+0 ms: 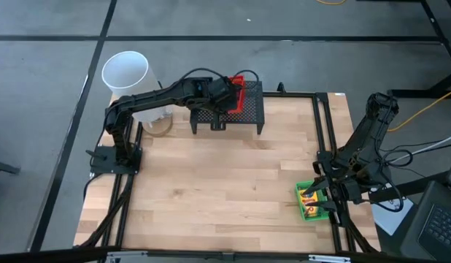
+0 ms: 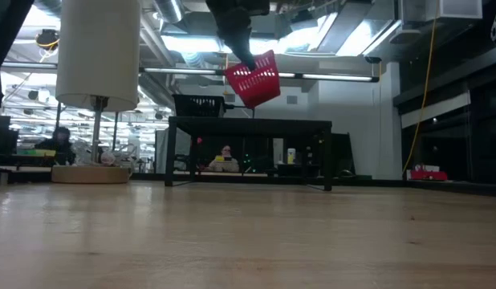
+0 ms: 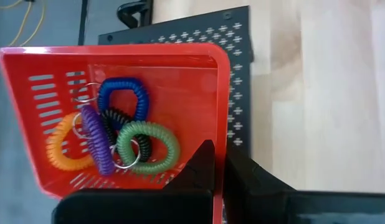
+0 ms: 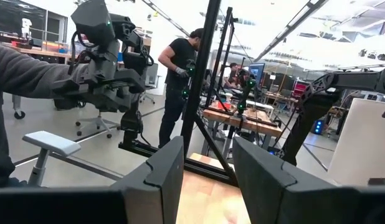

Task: Pick & Place Office Desk Supplies
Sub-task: Put the red bin filled with spring keychain on the shelf

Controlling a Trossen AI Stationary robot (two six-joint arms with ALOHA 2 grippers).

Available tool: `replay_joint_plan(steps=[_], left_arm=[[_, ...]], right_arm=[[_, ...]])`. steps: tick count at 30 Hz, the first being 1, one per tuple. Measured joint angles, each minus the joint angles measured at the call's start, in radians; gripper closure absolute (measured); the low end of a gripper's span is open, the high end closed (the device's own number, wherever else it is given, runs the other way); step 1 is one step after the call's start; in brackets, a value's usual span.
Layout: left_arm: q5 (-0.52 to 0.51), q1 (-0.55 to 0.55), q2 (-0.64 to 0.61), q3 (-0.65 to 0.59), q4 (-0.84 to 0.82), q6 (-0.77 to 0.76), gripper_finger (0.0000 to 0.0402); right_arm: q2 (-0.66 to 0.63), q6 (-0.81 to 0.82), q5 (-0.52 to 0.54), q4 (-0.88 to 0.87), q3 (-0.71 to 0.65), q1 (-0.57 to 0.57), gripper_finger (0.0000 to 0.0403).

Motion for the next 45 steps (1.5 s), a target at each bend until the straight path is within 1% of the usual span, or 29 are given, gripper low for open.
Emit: replay_joint_plan(steps=[7, 12, 14, 19, 28, 45], left_arm=[[0.008, 0.025, 0.002, 0.000, 0.004, 0.003, 0.0398], [0.019, 0.030, 0.037, 0.000, 0.004, 0.003, 0.0398], [0.018, 0.029, 0.052, 0.000, 0.004, 0.003, 0.0398], [-0.015, 0.029, 0.086, -0.001, -0.005, 0.022, 0.0398], [-0.060, 0.029, 0.088, -0.001, -0.066, 0.026, 0.0398], [-0.061, 0.030, 0.096, -0.001, -0.064, -0.032, 0.0398]], right_arm=[[0.000, 0.003, -0.001, 0.000, 0.000, 0.000, 0.0264], [0.000, 0.000, -0.054, 0.000, 0.000, 0.000, 0.0264], [0.000, 0.000, -0.060, 0.000, 0.000, 0.000, 0.0264], [0.000, 0.000, -0.060, 0.000, 0.001, 0.000, 0.0264], [0.000, 0.002, -0.060, 0.000, 0.001, 0.000, 0.0264], [0.001, 0.008, -0.075, 0.000, 0.001, 0.000, 0.0264]])
